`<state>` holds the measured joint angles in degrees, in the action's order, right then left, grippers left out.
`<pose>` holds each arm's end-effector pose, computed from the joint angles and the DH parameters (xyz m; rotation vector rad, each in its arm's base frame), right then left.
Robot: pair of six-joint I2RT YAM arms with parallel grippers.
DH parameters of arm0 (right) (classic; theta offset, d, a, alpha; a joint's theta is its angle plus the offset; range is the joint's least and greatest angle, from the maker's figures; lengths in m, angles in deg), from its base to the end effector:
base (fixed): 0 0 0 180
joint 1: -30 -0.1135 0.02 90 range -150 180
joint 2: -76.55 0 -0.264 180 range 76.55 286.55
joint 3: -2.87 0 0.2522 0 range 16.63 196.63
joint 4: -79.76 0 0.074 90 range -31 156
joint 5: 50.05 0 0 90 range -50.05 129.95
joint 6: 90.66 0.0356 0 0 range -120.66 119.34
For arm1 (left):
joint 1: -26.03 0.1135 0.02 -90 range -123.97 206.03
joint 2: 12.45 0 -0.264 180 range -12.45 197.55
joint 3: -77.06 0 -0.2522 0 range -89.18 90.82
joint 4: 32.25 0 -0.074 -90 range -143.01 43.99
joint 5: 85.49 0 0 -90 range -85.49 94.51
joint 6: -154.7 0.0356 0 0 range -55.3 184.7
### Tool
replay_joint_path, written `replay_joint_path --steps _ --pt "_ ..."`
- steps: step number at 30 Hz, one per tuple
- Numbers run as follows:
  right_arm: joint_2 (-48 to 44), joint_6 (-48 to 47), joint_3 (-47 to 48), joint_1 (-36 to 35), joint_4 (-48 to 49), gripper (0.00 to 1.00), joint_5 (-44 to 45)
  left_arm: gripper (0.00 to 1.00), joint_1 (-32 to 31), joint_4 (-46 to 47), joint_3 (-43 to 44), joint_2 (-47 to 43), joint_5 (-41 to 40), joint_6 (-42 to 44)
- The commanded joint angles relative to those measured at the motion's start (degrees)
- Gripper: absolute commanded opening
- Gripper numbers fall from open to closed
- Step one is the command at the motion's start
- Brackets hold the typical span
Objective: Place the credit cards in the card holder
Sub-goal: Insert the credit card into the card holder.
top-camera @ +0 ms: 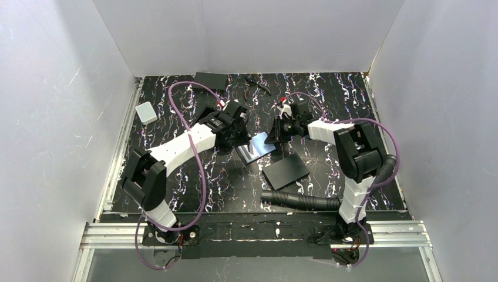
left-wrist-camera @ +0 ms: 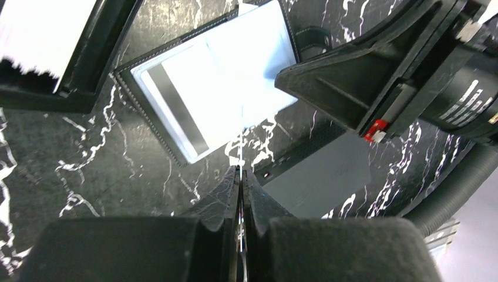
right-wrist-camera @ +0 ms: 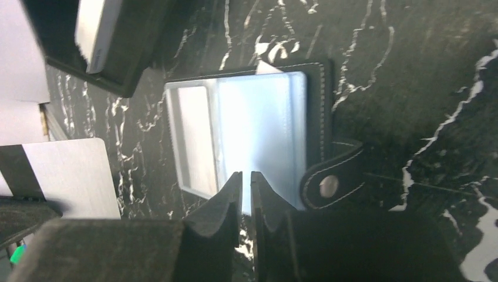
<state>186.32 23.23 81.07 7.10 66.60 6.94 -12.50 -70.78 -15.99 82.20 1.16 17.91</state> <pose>0.3590 0.1727 0.1568 -0.2791 2.4314 1.0627 0.2885 -0.2271 0.2637 -0.2070 2.4630 -0.6196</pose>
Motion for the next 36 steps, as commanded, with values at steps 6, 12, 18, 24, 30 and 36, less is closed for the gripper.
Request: replay_joint_path --steps 6,12,18,24,30,36 --pt "5.46 -1.41 1.63 0.59 2.89 0.08 5.55 0.0 -0.17 10.01 -4.11 3.92 -1.45 -7.31" --pt "2.45 1.01 -3.61 0.58 4.59 0.04 9.83 0.0 -0.18 14.31 -7.81 3.35 -0.23 -6.52" --pt "-1.81 7.17 -10.83 0.61 7.46 0.03 15.91 0.0 -0.23 18.58 -11.67 2.87 0.24 -6.35" --pt "-2.51 8.21 -13.02 0.65 9.79 0.03 15.4 0.0 -0.19 24.35 -13.7 3.74 2.28 -6.41" --pt "-2.26 6.92 -11.66 0.67 9.38 0.03 14.45 0.0 0.01 25.49 -13.49 5.13 3.32 -7.61" --pt "-2.54 6.08 -11.05 0.7 8.89 0.03 13.96 0.0 1.3 22.48 -13.78 5.3 3.3 -10.62"
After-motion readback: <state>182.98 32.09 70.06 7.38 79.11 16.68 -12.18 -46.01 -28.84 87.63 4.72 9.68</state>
